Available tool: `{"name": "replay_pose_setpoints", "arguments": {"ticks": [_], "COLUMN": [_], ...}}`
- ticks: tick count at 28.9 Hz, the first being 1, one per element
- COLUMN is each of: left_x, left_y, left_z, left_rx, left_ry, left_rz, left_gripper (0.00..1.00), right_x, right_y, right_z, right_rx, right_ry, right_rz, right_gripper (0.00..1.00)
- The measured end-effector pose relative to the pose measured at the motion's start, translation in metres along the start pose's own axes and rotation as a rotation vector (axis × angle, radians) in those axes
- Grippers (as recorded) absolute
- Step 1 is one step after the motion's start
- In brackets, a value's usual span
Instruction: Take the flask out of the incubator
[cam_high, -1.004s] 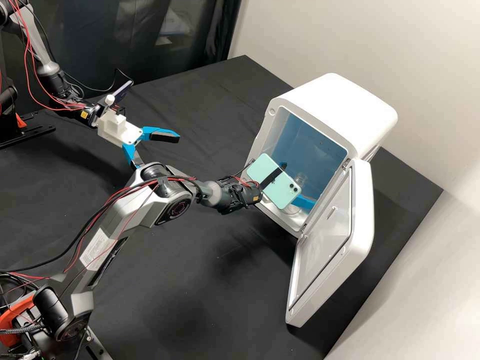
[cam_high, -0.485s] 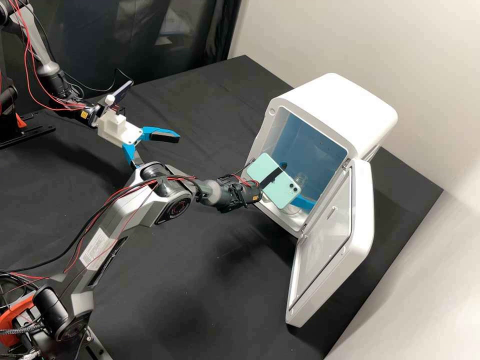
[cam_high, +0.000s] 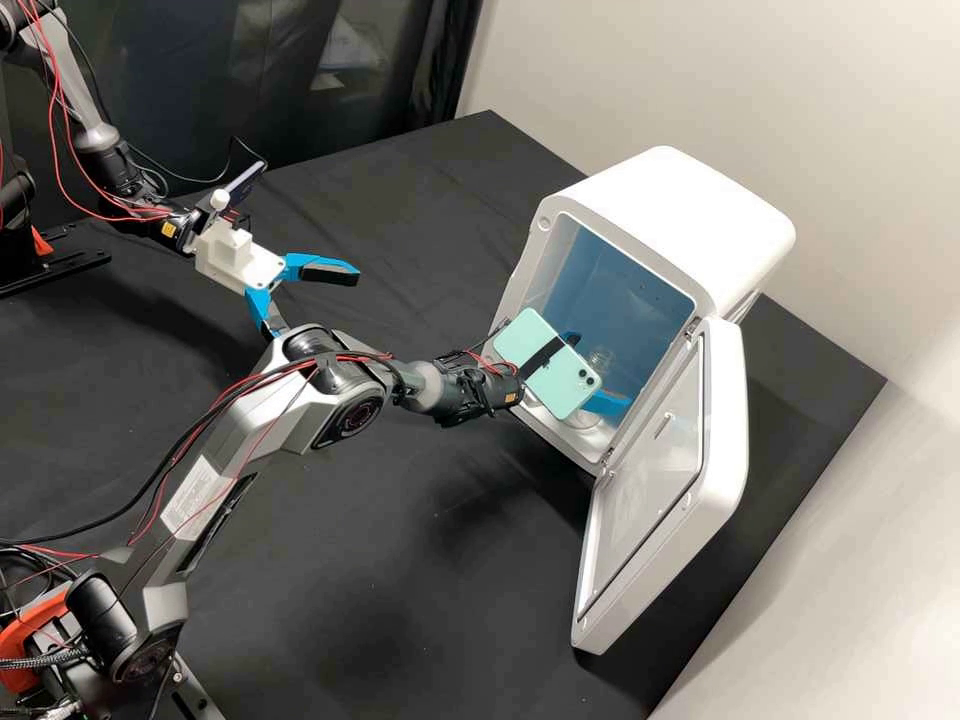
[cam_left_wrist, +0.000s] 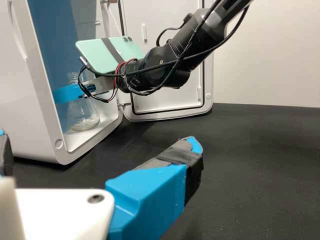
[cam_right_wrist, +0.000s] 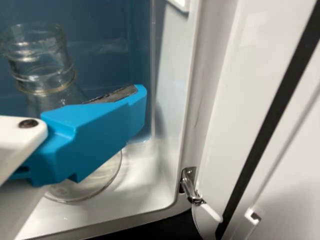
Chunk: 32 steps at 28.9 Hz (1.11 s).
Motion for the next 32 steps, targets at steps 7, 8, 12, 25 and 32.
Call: {"name": "replay_pose_setpoints", "arguments": {"ticks": [7, 8, 12, 25, 32], "left_x": [0.0015, 0.0015, 0.0022, 0.0022, 0.0022], "left_y": [0.0017, 0.0016, -0.0011, -0.0013, -0.0013], "left_z": [-0.0001, -0.0001, -0.0008, -0.0008, -0.0008], "left_rx": [0.002, 0.002, -0.001, -0.001, -0.001], "left_ry": [-0.001, -0.001, 0.001, 0.001, 0.001], "left_rz": [0.007, 0.007, -0.003, -0.005, -0.005], "left_gripper": [1.0, 1.0, 1.0, 1.0, 1.0], "right_x": [0.0002, 0.0002, 0.0002, 0.0004, 0.0014], "right_y": [-0.0005, -0.0005, -0.0005, -0.0001, 0.0018], "right_z": [0.0005, 0.0005, 0.0005, 0.0, -0.0009], "right_rx": [0.0, 0.0, 0.0, 0.0, 0.002], "right_ry": [-0.001, -0.001, -0.001, 0.0, 0.004], "right_rz": [-0.001, -0.001, -0.001, 0.0, 0.006], "right_gripper": [0.0, 0.0, 0.0, 0.0, 0.0]}}
